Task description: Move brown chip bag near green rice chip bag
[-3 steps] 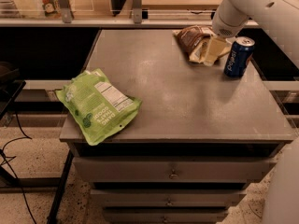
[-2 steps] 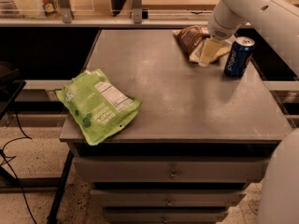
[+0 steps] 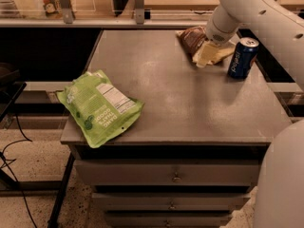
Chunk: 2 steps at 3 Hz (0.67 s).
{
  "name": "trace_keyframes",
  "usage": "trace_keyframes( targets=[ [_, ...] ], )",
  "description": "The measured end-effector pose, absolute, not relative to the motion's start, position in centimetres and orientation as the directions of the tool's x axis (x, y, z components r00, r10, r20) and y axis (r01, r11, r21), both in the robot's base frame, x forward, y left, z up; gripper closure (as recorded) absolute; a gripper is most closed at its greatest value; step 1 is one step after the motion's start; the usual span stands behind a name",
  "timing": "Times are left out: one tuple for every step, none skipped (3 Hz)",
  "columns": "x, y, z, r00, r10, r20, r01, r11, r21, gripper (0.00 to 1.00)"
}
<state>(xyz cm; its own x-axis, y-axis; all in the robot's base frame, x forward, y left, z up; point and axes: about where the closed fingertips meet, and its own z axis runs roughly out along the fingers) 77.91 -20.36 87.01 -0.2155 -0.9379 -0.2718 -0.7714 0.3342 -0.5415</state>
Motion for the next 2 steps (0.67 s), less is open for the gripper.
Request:
trace_keyframes(
  targets=[
    [78.09,-19.72,86.24,-0.202,-0.938,-0.282,-0.784,0.328,-0.526,0.31],
    [77.96,-19.19,86.12,-0.184,-0.943,-0.279,-0.794,0.309,-0.523,0.55]
  ],
)
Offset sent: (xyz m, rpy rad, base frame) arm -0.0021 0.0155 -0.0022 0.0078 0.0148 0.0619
